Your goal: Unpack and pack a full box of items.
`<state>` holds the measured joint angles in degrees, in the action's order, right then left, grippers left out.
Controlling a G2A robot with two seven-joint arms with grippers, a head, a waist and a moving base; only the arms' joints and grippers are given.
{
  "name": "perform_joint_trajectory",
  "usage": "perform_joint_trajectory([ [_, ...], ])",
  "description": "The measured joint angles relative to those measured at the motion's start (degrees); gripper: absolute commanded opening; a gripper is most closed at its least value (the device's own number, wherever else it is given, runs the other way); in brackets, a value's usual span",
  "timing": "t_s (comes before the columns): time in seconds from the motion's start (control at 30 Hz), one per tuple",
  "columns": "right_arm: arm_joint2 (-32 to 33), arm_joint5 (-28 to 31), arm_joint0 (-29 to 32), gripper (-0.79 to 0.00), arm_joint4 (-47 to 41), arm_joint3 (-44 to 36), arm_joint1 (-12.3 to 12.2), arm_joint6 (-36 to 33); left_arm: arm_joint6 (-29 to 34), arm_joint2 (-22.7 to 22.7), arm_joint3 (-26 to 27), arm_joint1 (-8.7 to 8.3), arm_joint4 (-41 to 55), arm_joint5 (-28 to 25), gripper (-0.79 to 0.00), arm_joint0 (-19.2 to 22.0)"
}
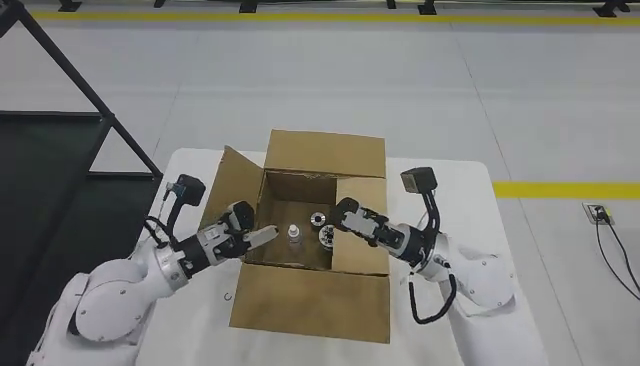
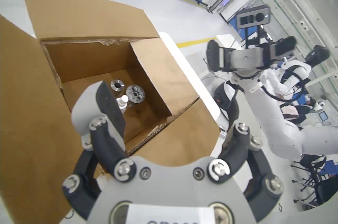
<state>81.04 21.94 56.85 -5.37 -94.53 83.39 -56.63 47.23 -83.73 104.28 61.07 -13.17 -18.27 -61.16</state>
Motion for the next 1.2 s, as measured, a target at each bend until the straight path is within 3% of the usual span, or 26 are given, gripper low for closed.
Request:
perform_joint_trajectory([
  [0.27,4.9,3.0,6.0,0.0,-4.2,-4.1,-1.8,-4.6,6.5,13.7,-11.2,1.8,4.1,5.9,0.0,14.8],
  [0.47,6.5,3.9,7.8,0.0,-6.4,-4.4,-2.7,-5.2,10.1,20.3,-17.0,2.96,4.3,8.9,0.0,20.8],
  [0.73,5.5,4.3,7.3,0.0,-6.9,-3.9,-3.5,-4.7,8.7,23.8,-24.0,4.0,5.2,8.6,0.0,24.2],
  [0.93,4.6,4.5,7.0,0.0,-6.7,-4.2,-4.1,-4.1,5.7,25.8,-28.1,4.91,7.8,5.4,0.0,25.1],
  [1.2,3.9,4.8,7.3,0.0,-6.6,-4.7,-4.9,-3.0,2.3,30.4,-32.9,6.91,10.1,3.8,0.0,27.7],
])
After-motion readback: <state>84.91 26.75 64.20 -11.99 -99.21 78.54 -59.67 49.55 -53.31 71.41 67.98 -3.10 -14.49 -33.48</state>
